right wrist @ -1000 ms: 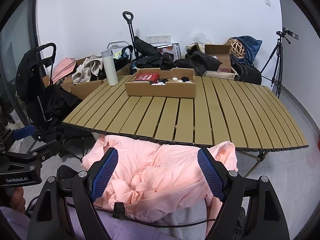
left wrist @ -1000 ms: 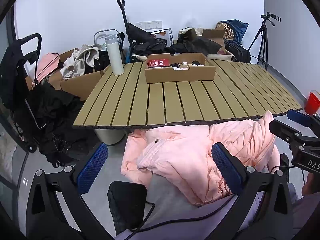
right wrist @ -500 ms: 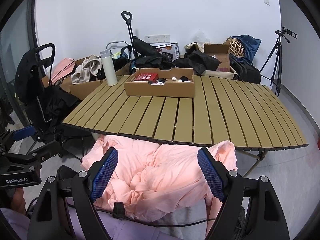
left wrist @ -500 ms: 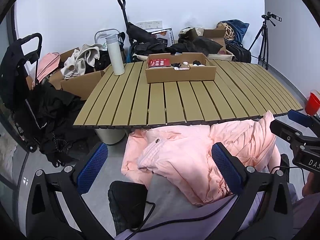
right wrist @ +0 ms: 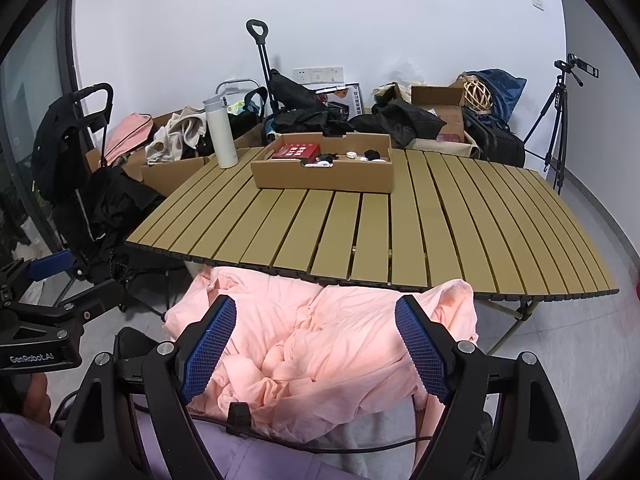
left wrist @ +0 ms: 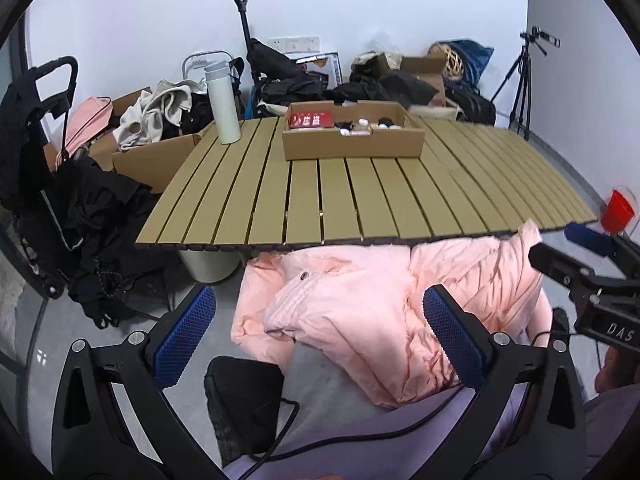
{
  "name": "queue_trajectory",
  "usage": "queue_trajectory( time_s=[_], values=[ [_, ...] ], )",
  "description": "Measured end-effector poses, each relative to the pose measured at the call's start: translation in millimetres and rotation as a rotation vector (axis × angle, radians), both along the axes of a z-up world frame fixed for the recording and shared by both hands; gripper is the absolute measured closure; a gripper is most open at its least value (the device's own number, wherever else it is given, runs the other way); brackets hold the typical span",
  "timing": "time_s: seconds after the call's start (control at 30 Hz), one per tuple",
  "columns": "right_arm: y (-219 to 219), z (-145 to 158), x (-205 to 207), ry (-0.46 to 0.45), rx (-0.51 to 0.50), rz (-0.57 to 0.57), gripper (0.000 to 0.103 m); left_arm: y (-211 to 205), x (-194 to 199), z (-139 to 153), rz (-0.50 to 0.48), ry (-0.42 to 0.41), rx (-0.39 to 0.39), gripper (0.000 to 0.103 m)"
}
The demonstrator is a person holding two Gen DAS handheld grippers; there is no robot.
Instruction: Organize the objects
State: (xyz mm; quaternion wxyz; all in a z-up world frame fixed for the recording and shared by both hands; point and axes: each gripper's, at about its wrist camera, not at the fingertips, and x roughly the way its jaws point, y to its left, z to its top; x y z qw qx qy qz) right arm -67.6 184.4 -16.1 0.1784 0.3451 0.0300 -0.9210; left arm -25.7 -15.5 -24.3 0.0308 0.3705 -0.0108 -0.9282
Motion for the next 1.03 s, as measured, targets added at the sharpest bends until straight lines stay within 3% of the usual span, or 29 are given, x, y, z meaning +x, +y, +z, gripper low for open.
queue_trajectory(
  time_s=[0.3, 0.43, 0.73, 1.03],
  values=[
    [-4.0, -1.5, 1.0, -0.003, 0.005, 0.006, 0.018, 4.8, -0.7, -1.6, 0.010, -0.004, -0.041, 0.000],
    [-4.8, -1.7, 2.5, -0.008, 0.005, 0.004, 0.018, -0.5, -1.1, -1.2, 0.012, -0.007, -0.009, 0.000],
    [-2.1, -2.1, 0.3, -0.016, -0.003, -0.006, 0.018, 0.9, -0.8, -0.6, 0.020, -0.006, -0.025, 0.000],
    [0.3, -3.6, -3.2, -0.022, 0.000, -0.003, 0.018, 1.5, -4.0, -5.1, -0.031, -0.049, 0.037, 0.000]
  ],
)
